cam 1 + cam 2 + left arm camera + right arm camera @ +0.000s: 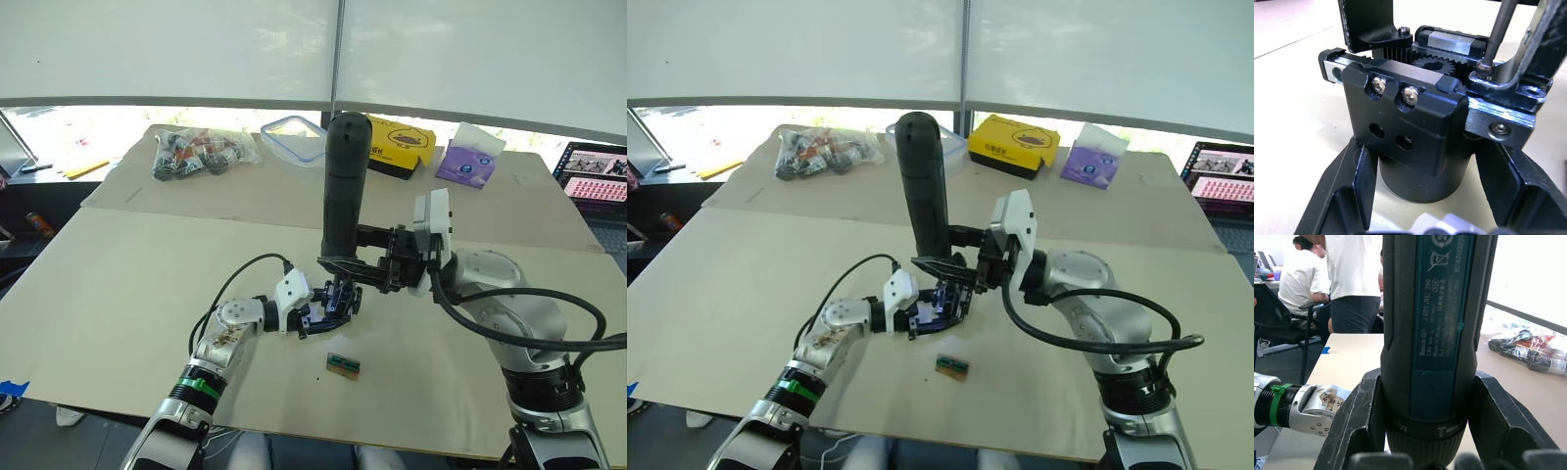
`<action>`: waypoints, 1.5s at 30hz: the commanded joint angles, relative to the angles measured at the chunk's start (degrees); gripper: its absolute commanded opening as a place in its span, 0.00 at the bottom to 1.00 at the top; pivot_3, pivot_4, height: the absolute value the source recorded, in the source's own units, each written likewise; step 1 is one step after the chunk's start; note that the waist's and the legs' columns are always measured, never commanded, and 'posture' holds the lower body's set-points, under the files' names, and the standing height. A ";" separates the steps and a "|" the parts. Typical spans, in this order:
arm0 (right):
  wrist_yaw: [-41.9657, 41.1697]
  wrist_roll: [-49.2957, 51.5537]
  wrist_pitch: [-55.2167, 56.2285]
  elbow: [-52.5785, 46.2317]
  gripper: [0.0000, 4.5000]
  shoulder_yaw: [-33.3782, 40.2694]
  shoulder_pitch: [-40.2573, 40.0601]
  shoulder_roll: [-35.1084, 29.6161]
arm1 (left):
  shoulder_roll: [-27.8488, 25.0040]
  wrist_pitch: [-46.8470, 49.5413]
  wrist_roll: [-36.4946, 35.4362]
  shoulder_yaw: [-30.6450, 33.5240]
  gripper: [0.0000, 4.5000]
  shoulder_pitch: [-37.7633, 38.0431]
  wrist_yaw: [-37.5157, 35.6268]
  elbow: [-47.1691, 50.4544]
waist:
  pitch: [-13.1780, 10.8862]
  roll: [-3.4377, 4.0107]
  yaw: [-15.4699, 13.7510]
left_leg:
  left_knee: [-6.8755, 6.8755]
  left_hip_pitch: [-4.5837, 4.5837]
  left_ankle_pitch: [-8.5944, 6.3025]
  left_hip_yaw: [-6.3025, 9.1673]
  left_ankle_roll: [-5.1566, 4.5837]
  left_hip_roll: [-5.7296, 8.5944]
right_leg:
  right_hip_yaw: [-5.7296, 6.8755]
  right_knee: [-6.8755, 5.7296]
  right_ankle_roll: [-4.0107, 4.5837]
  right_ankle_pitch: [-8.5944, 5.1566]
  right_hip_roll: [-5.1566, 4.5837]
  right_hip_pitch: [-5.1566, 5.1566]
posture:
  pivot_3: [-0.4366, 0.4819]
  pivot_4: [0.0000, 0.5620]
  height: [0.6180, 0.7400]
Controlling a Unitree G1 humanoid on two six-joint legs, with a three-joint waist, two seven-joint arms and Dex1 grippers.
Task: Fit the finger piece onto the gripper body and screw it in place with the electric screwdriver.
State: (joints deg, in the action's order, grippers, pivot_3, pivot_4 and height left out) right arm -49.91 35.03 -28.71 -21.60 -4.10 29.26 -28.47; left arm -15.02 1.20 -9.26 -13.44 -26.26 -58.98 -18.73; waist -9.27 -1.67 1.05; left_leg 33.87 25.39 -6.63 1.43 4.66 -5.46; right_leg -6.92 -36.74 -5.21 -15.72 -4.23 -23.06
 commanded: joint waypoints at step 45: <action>-7.22 19.24 0.76 -3.90 0.43 16.77 4.16 -2.77 | -7.46 1.59 -2.70 4.50 0.99 5.70 -1.85 5.67 | -0.09 0.04 1.29 | -0.12 0.11 0.00 0.01 0.00 0.00 | 0.00 -0.02 -0.20 0.11 0.01 -0.17 | 0.48 0.27 1.00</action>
State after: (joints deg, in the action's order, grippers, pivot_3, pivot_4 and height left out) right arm -58.02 51.07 -28.05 -22.35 8.64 33.18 -29.63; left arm -20.08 1.98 -10.53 -11.21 -22.32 -59.39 -14.39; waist -9.36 -1.62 2.34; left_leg 33.74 25.50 -6.63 1.43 4.66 -5.46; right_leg -6.93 -36.76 -5.41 -15.61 -4.22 -23.24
